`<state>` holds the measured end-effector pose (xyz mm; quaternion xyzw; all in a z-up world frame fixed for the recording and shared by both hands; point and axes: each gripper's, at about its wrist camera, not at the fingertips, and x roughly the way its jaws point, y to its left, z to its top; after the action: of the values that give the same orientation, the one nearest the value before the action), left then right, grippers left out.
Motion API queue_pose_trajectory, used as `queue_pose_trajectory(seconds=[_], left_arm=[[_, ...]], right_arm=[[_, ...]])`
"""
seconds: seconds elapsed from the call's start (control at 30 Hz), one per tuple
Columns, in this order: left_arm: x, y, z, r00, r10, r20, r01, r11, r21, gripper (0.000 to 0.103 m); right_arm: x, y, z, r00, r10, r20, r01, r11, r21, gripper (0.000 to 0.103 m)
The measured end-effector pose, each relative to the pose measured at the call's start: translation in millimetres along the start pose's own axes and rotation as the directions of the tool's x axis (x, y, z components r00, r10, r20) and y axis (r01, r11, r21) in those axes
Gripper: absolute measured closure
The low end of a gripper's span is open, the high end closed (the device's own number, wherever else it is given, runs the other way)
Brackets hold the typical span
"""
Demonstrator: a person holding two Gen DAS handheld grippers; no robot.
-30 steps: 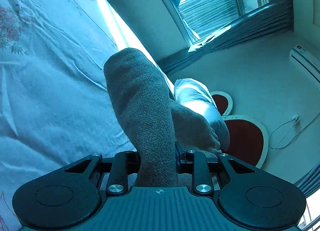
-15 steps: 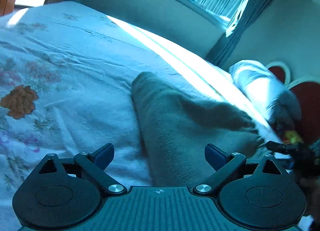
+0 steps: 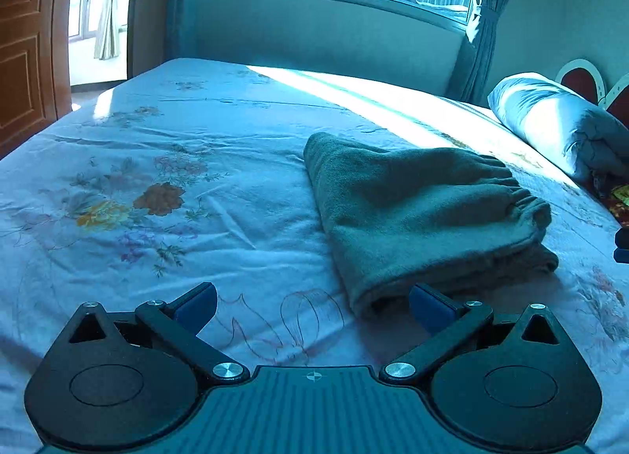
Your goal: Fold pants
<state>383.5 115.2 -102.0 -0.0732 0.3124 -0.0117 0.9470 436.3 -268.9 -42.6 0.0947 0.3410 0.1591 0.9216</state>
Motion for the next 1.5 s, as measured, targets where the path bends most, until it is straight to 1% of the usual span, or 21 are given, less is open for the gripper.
queue_pose_trajectory(seconds=[0.1, 0.13, 0.17, 0.23, 0.33, 0.43, 0.5, 0.57, 0.67, 0.7, 0.77, 0.8, 0.9, 1.03, 1.1, 1.23, 1.37, 1.5], left_arm=[[-47.9, -7.3, -17.0, 1.000, -0.021, 0.014, 0.022, 0.999, -0.025, 0.000], [-63.5, -12.4, -21.1, 0.999, -0.030, 0.009, 0.030, 0.999, -0.009, 0.000], [-80.4, -18.1, -25.6, 1.000, -0.026, 0.017, 0.026, 1.000, 0.015, 0.000], [-117.6, -32.4, -34.8, 0.999, 0.004, 0.037, -0.006, 0.999, 0.042, 0.000], [-171.6, -48.3, -47.0, 0.995, -0.017, 0.098, 0.013, 0.999, 0.037, 0.000], [-211.0, -59.1, -61.4, 0.992, -0.029, 0.124, 0.026, 0.999, 0.028, 0.000], [-231.0, -63.2, -69.9, 0.989, -0.044, 0.143, 0.040, 0.999, 0.030, 0.000], [-253.5, -69.0, -80.3, 0.986, -0.043, 0.159, 0.037, 0.999, 0.037, 0.000], [-281.4, -76.7, -91.6, 0.983, -0.050, 0.175, 0.044, 0.998, 0.037, 0.000], [-288.4, -79.7, -92.0, 0.983, -0.051, 0.176, 0.045, 0.998, 0.040, 0.000], [-304.0, -87.7, -90.4, 0.979, -0.048, 0.196, 0.041, 0.998, 0.041, 0.000], [-310.8, -90.5, -90.1, 0.977, -0.056, 0.204, 0.047, 0.998, 0.049, 0.000], [-336.4, -97.9, -92.3, 0.970, -0.075, 0.231, 0.061, 0.996, 0.068, 0.000], [-353.8, -100.5, -96.2, 0.967, -0.087, 0.239, 0.065, 0.993, 0.096, 0.000], [-356.4, -100.2, -95.1, 0.967, -0.093, 0.236, 0.069, 0.992, 0.109, 0.000], [-360.2, -93.2, -91.1, 0.961, -0.108, 0.253, 0.090, 0.993, 0.081, 0.000], [-358.7, -88.0, -88.6, 0.961, -0.095, 0.261, 0.075, 0.994, 0.084, 0.000], [-359.5, -86.0, -87.7, 0.958, -0.088, 0.273, 0.069, 0.994, 0.080, 0.000]], right_arm=[[-42.3, 27.2, -21.8, 0.999, -0.039, 0.020, 0.040, 0.997, -0.066, 0.006], [-57.8, 36.0, -28.4, 0.998, -0.044, 0.038, 0.047, 0.995, -0.088, 0.006], [-71.2, 42.3, -33.9, 0.998, -0.042, 0.050, 0.047, 0.994, -0.102, 0.006], [-99.4, 54.7, -42.6, 0.998, -0.035, 0.055, 0.041, 0.994, -0.106, 0.006], [-144.1, 72.4, -54.2, 0.996, -0.023, 0.089, 0.033, 0.994, -0.107, 0.006], [-179.3, 85.6, -67.3, 0.993, -0.013, 0.119, 0.028, 0.992, -0.124, 0.006], [-199.1, 93.9, -79.3, 0.991, -0.036, 0.130, 0.055, 0.988, -0.147, 0.006], [-214.6, 99.1, -88.4, 0.989, -0.039, 0.143, 0.061, 0.986, -0.154, 0.006], [-240.9, 102.5, -100.3, 0.981, -0.027, 0.190, 0.051, 0.991, -0.122, 0.006], [-247.3, 103.7, -101.9, 0.980, -0.016, 0.200, 0.039, 0.993, -0.111, 0.006], [-260.6, 111.6, -103.0, 0.979, 0.009, 0.202, 0.019, 0.990, -0.140, 0.006], [-269.1, 115.9, -103.9, 0.976, 0.016, 0.219, 0.019, 0.987, -0.159, 0.006], [-288.0, 124.2, -100.7, 0.972, 0.025, 0.234, 0.018, 0.983, -0.183, 0.006], [-301.9, 132.8, -101.4, 0.963, 0.021, 0.269, 0.034, 0.979, -0.199, 0.006], [-299.7, 135.5, -102.8, 0.962, 0.016, 0.271, 0.041, 0.978, -0.203, 0.006], [-288.4, 139.7, -108.0, 0.967, 0.010, 0.254, 0.044, 0.978, -0.203, 0.006], [-279.7, 146.0, -111.4, 0.972, 0.020, 0.233, 0.031, 0.977, -0.213, 0.006], [-279.0, 152.4, -115.9, 0.973, 0.027, 0.231, 0.026, 0.975, -0.222, 0.006]])
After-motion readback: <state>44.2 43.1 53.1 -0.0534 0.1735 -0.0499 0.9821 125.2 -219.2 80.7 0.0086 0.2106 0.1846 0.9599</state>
